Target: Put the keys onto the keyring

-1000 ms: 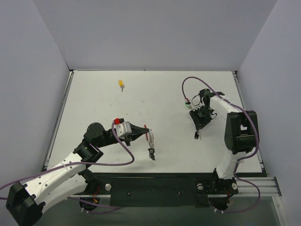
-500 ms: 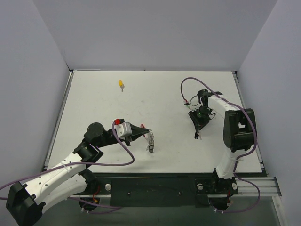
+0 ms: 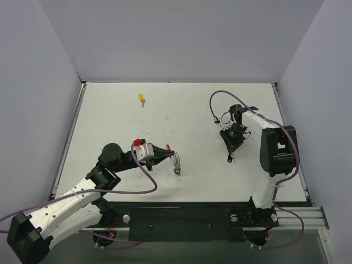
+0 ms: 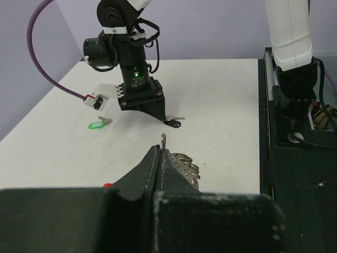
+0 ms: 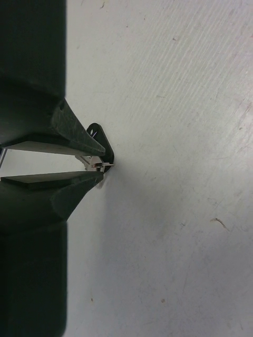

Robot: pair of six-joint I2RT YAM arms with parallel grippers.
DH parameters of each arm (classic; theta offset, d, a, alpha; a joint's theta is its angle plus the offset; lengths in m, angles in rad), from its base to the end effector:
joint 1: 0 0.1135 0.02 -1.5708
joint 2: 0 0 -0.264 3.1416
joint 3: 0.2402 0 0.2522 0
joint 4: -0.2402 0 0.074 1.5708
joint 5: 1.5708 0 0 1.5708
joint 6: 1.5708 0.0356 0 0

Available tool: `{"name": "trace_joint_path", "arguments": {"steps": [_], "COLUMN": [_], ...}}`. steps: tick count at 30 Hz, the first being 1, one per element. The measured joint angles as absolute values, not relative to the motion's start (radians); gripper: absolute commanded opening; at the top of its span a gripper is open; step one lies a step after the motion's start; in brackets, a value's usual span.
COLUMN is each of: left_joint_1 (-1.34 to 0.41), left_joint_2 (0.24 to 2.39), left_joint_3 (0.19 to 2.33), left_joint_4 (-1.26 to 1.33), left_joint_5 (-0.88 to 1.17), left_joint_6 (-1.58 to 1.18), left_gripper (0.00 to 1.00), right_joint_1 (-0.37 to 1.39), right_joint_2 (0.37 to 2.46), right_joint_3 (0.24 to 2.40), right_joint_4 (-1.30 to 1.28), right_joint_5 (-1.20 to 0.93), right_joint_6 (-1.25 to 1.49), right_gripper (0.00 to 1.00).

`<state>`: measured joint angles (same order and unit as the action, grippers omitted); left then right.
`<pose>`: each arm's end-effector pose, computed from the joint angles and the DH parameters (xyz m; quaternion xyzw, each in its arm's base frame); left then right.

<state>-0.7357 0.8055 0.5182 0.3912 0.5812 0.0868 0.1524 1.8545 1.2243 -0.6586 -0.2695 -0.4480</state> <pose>0.1294 -0.1435 0.3028 0.4515 0.5028 -0.4087 0.6134 0.3517 0.0636 0.1670 -0.3082 0.9316 0.1110 0.1573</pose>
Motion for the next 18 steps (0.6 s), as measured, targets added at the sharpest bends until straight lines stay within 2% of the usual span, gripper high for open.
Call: {"name": "trace_joint_path", "arguments": {"steps": [18], "left_joint_1": [-0.736], "left_joint_2": [0.805], "left_joint_3": [0.518], "left_joint_4": [0.391], "left_joint_5": [0.582], "left_joint_6": [0.087], "left_gripper": [0.0], "right_joint_1": [0.152], "right_joint_2": [1.88], "right_joint_3": [1.233], "right_joint_4": [-0.67], "right_joint_5": [-0.267], "right_joint_6": [-0.448], "right_gripper": [0.1]}}
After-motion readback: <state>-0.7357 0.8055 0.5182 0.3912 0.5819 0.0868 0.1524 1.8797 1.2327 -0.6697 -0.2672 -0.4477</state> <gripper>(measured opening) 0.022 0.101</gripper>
